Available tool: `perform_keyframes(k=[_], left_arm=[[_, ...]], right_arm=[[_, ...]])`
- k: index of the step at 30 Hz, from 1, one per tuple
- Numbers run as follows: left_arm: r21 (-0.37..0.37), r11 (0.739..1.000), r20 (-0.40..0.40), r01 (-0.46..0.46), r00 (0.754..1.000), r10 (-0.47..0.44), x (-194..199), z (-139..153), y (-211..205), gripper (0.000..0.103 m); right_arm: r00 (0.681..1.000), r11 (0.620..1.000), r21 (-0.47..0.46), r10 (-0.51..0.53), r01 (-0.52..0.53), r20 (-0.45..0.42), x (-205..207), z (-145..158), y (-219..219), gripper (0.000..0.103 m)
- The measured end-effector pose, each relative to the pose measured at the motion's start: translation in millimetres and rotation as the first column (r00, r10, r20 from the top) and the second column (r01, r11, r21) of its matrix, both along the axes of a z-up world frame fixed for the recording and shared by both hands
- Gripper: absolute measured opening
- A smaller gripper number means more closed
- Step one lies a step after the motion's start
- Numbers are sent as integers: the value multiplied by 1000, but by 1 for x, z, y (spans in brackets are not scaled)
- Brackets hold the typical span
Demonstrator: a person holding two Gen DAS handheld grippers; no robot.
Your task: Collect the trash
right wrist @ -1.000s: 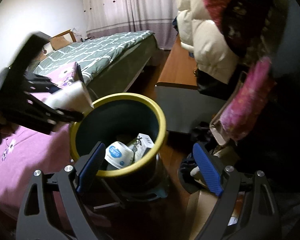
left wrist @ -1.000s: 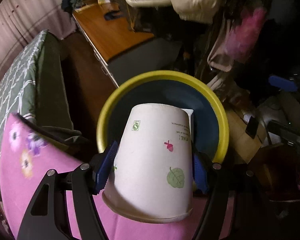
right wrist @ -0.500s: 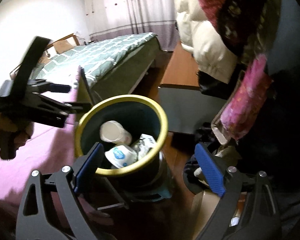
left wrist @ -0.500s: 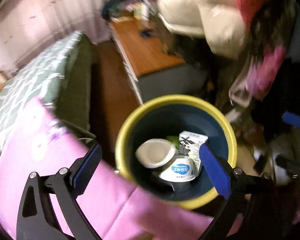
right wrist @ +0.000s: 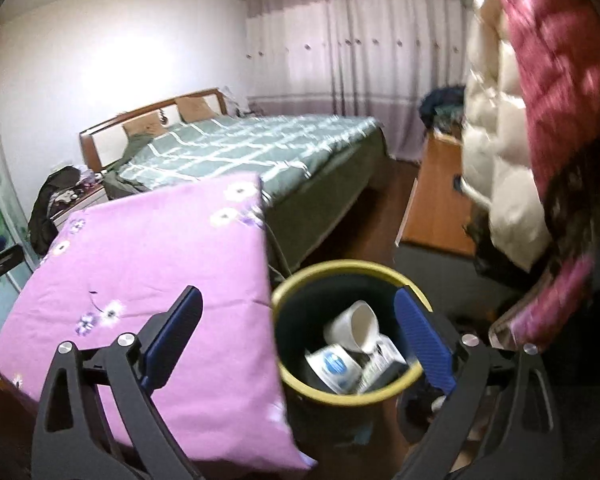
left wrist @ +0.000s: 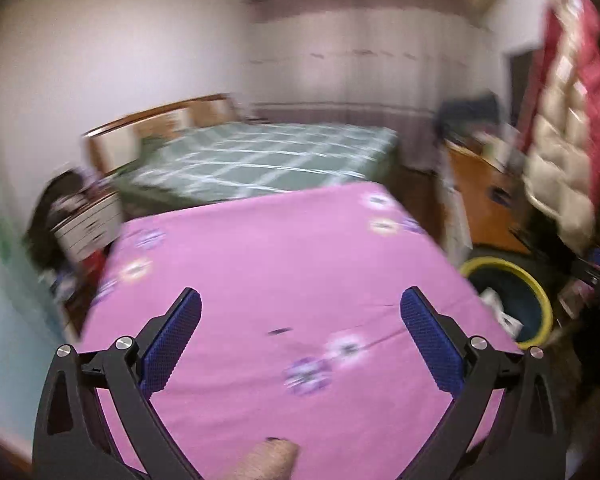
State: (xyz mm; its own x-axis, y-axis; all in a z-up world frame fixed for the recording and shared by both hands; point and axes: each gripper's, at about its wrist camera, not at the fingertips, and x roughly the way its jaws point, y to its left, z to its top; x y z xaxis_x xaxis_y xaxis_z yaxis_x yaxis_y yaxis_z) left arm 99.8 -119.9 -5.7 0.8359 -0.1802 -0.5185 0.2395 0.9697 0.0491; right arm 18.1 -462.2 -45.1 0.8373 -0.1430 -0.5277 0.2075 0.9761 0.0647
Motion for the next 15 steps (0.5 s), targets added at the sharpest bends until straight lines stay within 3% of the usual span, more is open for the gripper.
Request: perform_keyframes(k=[3, 6, 15], left_arm=[[-51, 993, 5, -108, 994, 108, -19, 3, 49, 98], [-82, 984, 4, -159, 987, 160, -32, 1, 75, 98], [-131, 975, -1, -181, 983, 183, -51, -10, 100, 98]], right_arm=[[1000, 1000, -19, 4, -4, 19, -2, 6, 14, 93], [1000, 999, -38, 15, -15, 19, -7, 7, 23, 93], [1000, 997, -72, 11, -10, 14, -20, 5, 36, 94]])
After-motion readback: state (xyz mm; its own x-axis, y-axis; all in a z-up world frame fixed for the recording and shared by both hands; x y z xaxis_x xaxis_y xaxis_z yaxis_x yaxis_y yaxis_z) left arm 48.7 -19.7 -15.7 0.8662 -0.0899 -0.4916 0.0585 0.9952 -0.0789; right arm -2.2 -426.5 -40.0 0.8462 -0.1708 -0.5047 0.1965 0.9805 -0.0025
